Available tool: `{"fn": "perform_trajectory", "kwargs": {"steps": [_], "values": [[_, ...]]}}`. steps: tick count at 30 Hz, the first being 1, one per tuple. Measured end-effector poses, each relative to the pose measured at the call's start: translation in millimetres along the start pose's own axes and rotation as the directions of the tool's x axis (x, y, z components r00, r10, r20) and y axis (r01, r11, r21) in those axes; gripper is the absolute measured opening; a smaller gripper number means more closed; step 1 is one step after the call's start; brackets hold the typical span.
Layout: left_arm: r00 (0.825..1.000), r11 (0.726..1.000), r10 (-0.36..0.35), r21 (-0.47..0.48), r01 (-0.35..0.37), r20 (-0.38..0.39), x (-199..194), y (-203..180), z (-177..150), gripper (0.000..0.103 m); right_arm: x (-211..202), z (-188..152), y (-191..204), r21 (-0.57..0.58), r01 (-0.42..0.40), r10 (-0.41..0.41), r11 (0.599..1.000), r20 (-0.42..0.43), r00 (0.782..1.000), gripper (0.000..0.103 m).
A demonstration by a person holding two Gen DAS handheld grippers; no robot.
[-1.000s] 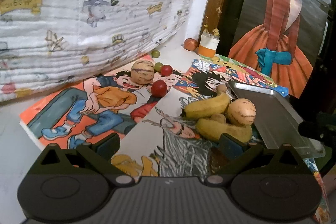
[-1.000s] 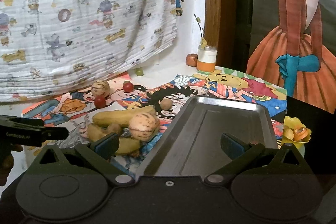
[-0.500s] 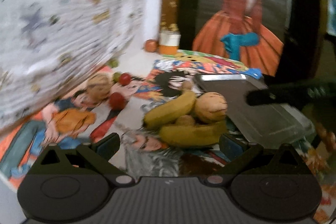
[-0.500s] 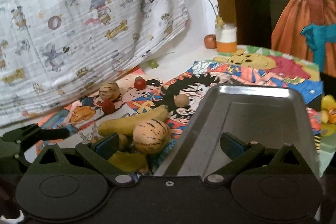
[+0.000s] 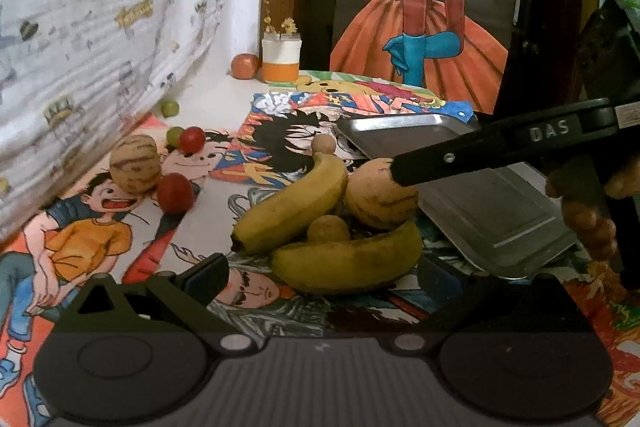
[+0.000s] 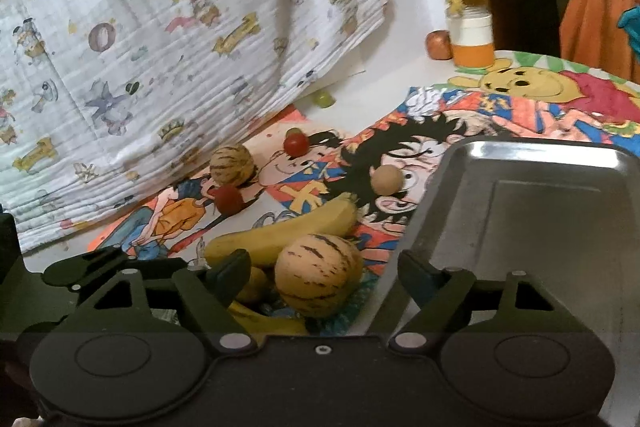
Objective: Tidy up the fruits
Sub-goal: 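Move the right tool to the striped pepino and close on it, then grasp the yellow banana with the left tool while the right tool holds the pepino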
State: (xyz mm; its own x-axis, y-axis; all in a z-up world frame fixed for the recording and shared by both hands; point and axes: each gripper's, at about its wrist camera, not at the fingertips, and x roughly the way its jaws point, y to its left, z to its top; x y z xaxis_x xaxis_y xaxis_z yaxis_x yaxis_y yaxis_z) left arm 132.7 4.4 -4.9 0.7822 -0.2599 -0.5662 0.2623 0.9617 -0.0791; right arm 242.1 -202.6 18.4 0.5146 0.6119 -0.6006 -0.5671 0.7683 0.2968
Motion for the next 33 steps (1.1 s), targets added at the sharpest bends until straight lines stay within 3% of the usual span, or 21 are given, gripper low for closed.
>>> {"fn": "perform_trajectory", "kwargs": {"steps": [9,16,25,33], "values": [[0.997,0.997,-0.071,-0.008,0.071,-0.005,7.2,3.1,3.6,0.101,17.2,0.6,1.6,-0.004,-0.015,0.015,1.0,-0.035,0.999,0.07],[0.992,0.989,-0.126,-0.075,0.125,-0.011,12.3,10.5,3.9,0.097,21.9,-0.8,0.1,0.004,-0.012,0.012,1.0,-0.044,0.999,0.057],[0.99,0.986,-0.14,-0.083,0.141,0.022,-4.0,4.9,0.9,0.094,20.6,-0.5,-2.9,0.028,-0.02,0.021,0.999,-0.036,0.999,0.057],[0.987,0.987,-0.158,-0.016,0.158,-0.016,-15.5,-0.7,-7.4,0.094,21.2,-0.1,-4.7,0.044,-0.028,0.03,0.999,-0.033,0.999,0.057]]}}
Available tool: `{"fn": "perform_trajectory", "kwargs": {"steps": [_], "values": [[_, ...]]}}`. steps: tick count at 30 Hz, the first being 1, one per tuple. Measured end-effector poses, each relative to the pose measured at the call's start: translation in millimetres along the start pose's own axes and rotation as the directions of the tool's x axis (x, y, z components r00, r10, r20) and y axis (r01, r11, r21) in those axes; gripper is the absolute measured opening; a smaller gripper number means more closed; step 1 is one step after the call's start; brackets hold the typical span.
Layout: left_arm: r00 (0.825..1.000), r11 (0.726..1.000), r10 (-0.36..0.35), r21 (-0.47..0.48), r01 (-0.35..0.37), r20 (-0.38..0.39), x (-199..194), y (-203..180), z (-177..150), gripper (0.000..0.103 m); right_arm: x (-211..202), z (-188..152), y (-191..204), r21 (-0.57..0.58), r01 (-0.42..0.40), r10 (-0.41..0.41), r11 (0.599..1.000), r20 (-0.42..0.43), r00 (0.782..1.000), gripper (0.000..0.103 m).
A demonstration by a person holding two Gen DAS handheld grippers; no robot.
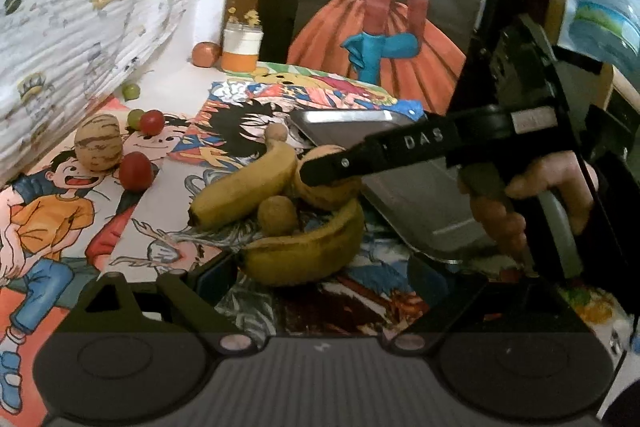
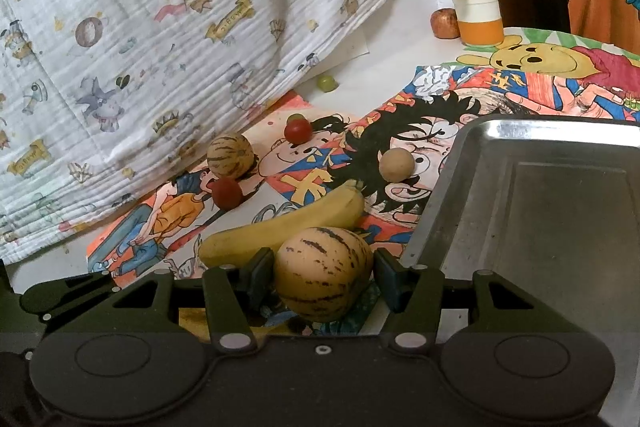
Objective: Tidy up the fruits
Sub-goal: 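Grasp the yellow banana with the left tool while the right tool holds the pepino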
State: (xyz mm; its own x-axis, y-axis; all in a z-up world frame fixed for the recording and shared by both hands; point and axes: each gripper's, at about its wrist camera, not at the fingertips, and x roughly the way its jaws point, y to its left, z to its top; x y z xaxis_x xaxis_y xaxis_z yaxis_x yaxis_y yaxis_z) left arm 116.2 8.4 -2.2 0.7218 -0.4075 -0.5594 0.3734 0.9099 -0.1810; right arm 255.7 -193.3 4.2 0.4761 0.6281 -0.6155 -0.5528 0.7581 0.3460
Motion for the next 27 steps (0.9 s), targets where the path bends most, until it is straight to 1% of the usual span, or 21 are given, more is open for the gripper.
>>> {"fn": "perform_trajectory", "kwargs": {"steps": [3,8,12,16,18,23,27], "values": [[1.0,0.999,-0.001,0.045,0.003,-0.027,1.5,-0.1,1.4,0.094,0.1,-0.1,0.0,0.0,0.001,-0.001,1.0,0.001,1.0,0.057],[0.999,0.995,0.019,0.101,-0.016,-0.029,11.5,3.4,10.2,0.094,0.6,1.7,-1.3,0.011,-0.002,0.002,1.0,0.0,1.0,0.057],[0.999,0.992,0.007,0.13,-0.001,-0.042,21.8,5.2,16.7,0.094,0.7,1.9,-1.2,0.013,-0.002,0.002,1.0,0.001,1.0,0.057],[0.998,0.989,-0.008,0.144,0.017,-0.064,26.6,1.1,18.5,0.084,0.8,2.2,-1.4,0.017,-0.005,0.005,1.0,0.003,1.0,0.057],[0.998,0.989,0.01,0.15,0.0,-0.066,26.8,-1.5,17.2,0.084,1.3,3.0,-1.9,0.018,-0.007,0.007,1.0,0.003,1.0,0.057],[0.997,0.991,0.042,0.128,-0.033,-0.072,23.6,-0.9,16.4,0.073,2.1,3.8,-2.7,0.021,-0.01,0.01,1.0,0.003,1.0,0.057],[0.995,0.993,0.025,0.115,-0.013,-0.098,23.0,4.1,21.0,0.071,2.3,4.0,-2.6,0.02,-0.009,0.009,1.0,0.004,1.0,0.057]]}}
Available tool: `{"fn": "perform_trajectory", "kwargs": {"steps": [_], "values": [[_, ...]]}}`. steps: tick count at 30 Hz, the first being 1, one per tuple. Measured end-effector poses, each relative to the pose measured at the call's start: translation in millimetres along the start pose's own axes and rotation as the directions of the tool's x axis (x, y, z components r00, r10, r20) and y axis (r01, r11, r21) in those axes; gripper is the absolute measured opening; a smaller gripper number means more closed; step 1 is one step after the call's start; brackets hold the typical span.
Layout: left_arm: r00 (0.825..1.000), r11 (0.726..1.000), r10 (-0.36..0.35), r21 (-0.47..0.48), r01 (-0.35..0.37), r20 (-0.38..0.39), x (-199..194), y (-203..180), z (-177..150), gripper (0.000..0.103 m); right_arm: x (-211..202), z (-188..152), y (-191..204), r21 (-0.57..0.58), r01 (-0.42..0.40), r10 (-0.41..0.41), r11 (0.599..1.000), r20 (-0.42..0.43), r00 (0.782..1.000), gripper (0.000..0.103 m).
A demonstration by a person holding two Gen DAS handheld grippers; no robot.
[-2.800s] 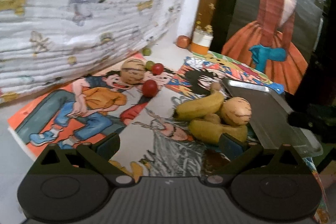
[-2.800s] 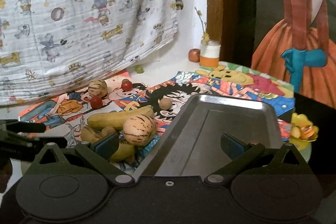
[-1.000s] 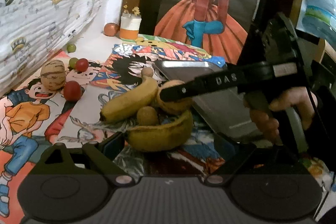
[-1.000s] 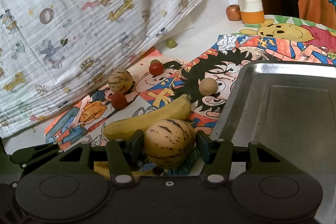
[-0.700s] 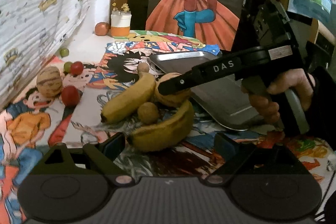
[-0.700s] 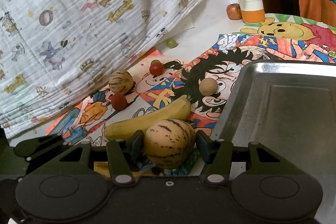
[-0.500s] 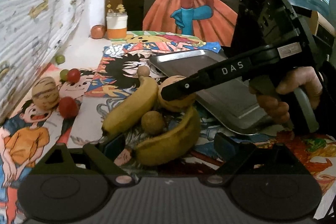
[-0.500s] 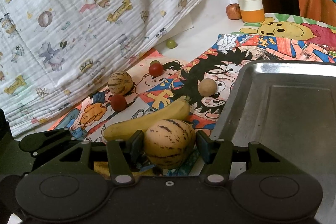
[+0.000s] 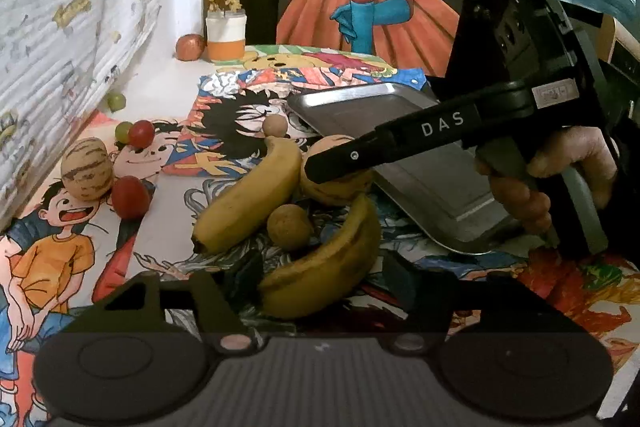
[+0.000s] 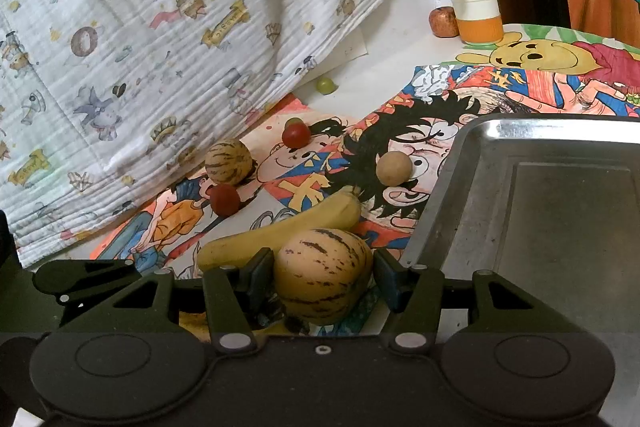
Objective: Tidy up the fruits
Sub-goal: 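Grasp the yellow banana with the left tool while the right tool holds the pepino, then carry the banana and pepino over the metal tray with both tools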
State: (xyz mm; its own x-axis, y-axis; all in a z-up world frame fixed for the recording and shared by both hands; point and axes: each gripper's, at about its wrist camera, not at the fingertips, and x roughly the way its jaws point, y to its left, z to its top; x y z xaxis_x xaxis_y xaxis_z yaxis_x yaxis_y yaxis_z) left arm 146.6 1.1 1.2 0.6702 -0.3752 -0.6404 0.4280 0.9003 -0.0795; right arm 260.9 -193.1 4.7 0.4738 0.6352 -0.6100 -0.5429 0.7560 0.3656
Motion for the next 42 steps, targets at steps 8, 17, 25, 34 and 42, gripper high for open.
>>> {"fn": "perform_trajectory", "kwargs": {"steps": [8,17,25,34,42], "values": [[0.998,0.99,0.001,0.138,0.008,-0.067,13.9,-3.3,5.0,0.07,2.1,0.4,1.2,-0.018,0.013,-0.013,1.0,0.004,1.0,0.057],[0.997,0.986,-0.022,0.166,0.035,-0.079,7.8,-14.5,2.2,0.064,2.0,-0.9,1.3,-0.018,0.011,-0.011,1.0,0.005,1.0,0.057],[0.991,0.976,-0.058,0.203,0.081,-0.118,8.5,-24.3,7.8,0.064,1.4,-0.6,1.0,-0.024,0.012,-0.012,1.0,0.006,1.0,0.057],[0.992,0.978,-0.031,0.199,0.056,-0.124,23.7,-33.2,14.4,0.042,1.0,-1.8,1.5,-0.039,0.008,-0.008,0.999,0.008,1.0,0.057],[0.992,0.987,0.016,0.158,0.004,-0.128,21.7,-37.2,15.6,0.033,-0.5,-4.1,4.4,-0.064,0.011,-0.011,0.998,0.004,1.0,0.056]]}}
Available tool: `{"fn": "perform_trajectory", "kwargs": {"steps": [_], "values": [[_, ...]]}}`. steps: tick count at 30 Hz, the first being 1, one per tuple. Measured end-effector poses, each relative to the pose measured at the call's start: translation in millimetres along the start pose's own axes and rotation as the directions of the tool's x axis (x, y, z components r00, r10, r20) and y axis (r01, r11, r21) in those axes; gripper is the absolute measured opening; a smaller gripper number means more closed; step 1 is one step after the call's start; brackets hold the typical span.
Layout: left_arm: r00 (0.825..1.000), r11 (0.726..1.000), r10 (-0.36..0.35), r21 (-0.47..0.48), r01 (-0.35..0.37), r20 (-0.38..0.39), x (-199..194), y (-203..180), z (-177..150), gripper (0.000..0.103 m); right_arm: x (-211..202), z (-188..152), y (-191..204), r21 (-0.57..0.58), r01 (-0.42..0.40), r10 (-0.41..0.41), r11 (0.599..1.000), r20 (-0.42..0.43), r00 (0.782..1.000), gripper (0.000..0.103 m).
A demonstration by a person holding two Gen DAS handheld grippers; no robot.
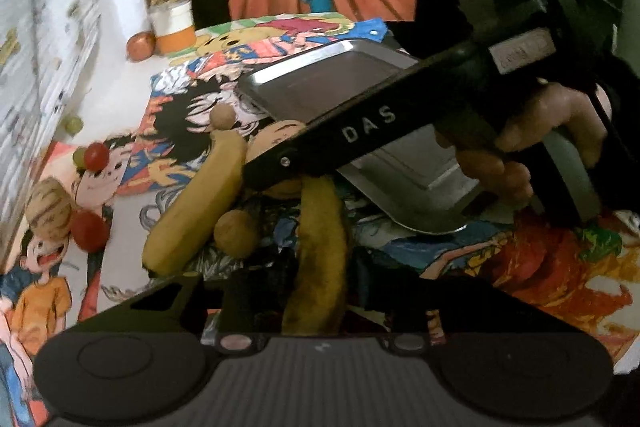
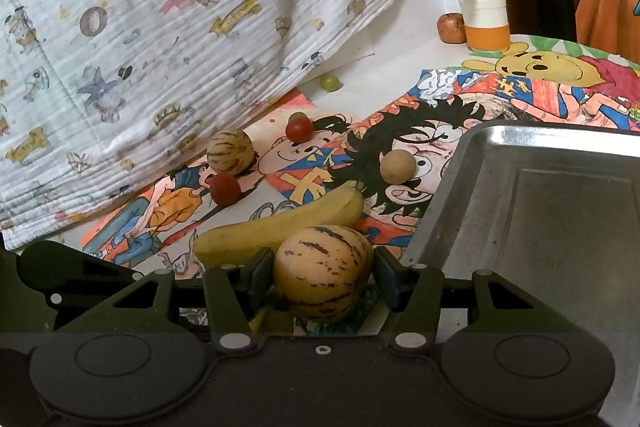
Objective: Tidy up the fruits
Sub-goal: 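Carry the banana and pepino over the metal tray with both tools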
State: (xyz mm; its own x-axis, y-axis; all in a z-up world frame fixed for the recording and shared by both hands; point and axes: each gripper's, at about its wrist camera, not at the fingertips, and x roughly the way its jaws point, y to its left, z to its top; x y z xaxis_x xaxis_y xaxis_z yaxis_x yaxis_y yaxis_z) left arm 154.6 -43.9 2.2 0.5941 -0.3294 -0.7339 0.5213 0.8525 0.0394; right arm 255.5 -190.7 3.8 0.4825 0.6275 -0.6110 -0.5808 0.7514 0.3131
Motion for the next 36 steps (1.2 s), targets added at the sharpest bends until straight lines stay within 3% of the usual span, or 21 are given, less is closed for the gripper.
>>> {"fn": "perform_trajectory", "kwargs": {"steps": [5,11,17,23,29,36], "values": [[1.0,0.991,-0.027,-0.132,0.028,0.004,-4.0,7.5,-0.9,0.033,-4.6,-1.0,-0.9,0.025,-0.004,0.004,1.0,0.007,1.0,0.055],[0.996,0.959,-0.075,-0.27,0.085,0.049,-14.1,12.6,-10.4,0.032,-18.9,-0.3,-12.9,0.089,-0.009,0.005,0.996,0.039,0.999,0.055],[0.984,0.908,-0.128,-0.385,0.166,0.122,-22.3,21.1,-12.3,0.032,-40.2,4.7,-31.4,0.156,-0.016,0.001,0.988,0.095,0.996,0.055],[0.976,0.881,-0.091,-0.441,0.171,0.198,-20.4,26.6,8.3,0.032,-55.9,18.5,-59.8,0.216,0.064,-0.098,0.974,0.148,0.984,0.055],[0.966,0.842,-0.049,-0.509,0.177,0.254,9.0,39.8,45.3,0.033,-55.2,26.8,-89.9,0.266,0.137,-0.186,0.954,0.165,0.969,0.055],[0.967,0.852,-0.05,-0.494,0.171,0.25,54.8,44.4,77.2,0.033,-52.3,30.3,-120.4,0.288,0.233,-0.287,0.929,0.158,0.945,0.055]]}}
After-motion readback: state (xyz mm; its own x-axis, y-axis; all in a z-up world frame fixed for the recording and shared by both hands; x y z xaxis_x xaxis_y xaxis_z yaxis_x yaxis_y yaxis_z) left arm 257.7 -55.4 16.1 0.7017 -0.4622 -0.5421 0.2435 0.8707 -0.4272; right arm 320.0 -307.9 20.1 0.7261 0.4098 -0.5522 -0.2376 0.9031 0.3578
